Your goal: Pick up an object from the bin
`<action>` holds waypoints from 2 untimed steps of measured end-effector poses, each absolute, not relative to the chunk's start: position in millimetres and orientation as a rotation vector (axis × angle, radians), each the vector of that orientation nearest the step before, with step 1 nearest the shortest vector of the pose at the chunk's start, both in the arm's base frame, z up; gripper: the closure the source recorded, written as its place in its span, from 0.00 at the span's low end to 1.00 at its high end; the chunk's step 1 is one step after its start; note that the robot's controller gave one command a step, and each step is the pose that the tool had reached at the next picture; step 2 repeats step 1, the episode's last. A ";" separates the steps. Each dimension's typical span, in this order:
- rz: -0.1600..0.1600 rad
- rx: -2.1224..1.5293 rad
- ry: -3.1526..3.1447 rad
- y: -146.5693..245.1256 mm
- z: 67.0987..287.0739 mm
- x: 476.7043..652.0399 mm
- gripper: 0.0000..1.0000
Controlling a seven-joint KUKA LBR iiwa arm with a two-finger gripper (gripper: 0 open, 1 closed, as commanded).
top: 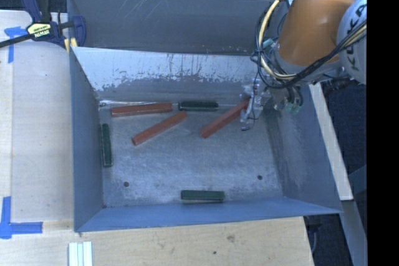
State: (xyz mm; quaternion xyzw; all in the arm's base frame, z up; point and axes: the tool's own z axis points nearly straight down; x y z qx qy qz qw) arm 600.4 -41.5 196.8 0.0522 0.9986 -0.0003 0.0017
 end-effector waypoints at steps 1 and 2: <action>0.001 -0.090 3.144 -45.6 218.0 600.1 1.00; 0.001 -0.090 3.144 -45.6 218.0 600.1 1.00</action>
Offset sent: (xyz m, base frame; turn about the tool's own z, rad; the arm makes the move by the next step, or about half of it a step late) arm -0.0156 -0.0133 0.2023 -0.0019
